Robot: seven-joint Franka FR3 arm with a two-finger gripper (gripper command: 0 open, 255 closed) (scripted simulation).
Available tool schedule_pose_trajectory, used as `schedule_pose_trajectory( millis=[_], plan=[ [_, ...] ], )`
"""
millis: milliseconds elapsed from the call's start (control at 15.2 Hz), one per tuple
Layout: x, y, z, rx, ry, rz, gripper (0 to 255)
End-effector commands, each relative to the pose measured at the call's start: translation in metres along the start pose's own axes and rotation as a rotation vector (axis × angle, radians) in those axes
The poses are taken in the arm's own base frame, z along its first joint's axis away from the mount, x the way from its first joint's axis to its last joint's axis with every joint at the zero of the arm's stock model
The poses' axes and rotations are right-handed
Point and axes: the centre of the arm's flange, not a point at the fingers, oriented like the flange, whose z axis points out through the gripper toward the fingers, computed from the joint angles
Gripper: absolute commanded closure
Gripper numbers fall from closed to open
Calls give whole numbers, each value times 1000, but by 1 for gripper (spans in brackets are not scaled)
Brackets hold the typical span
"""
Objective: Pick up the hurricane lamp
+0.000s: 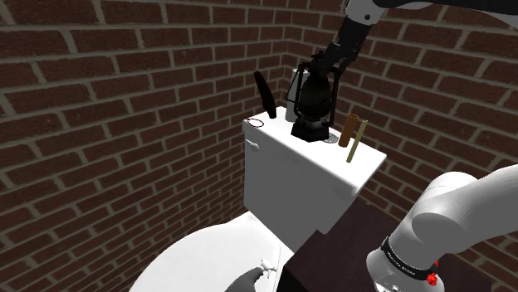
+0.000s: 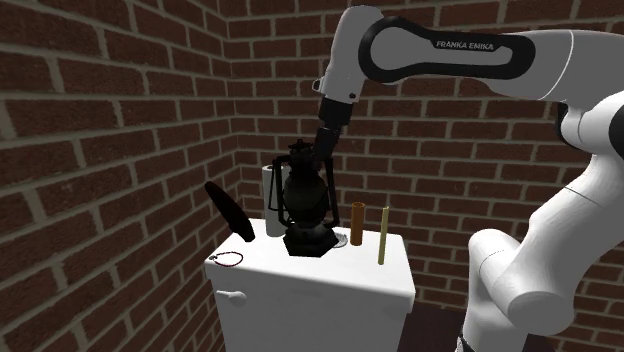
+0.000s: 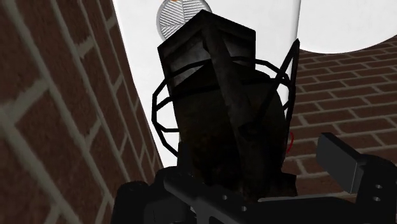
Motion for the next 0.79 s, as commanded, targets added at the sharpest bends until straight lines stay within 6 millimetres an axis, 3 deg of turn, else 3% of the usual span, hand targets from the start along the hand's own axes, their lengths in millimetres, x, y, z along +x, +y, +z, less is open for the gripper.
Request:
schedule_pose_trajectory(
  millis=[0,66,726],
  plan=[
    [-1,1,4,0,0,0,0],
    [0,1,4,0,0,0,255],
    [1,1,-1,0,0,0,255]
  ],
)
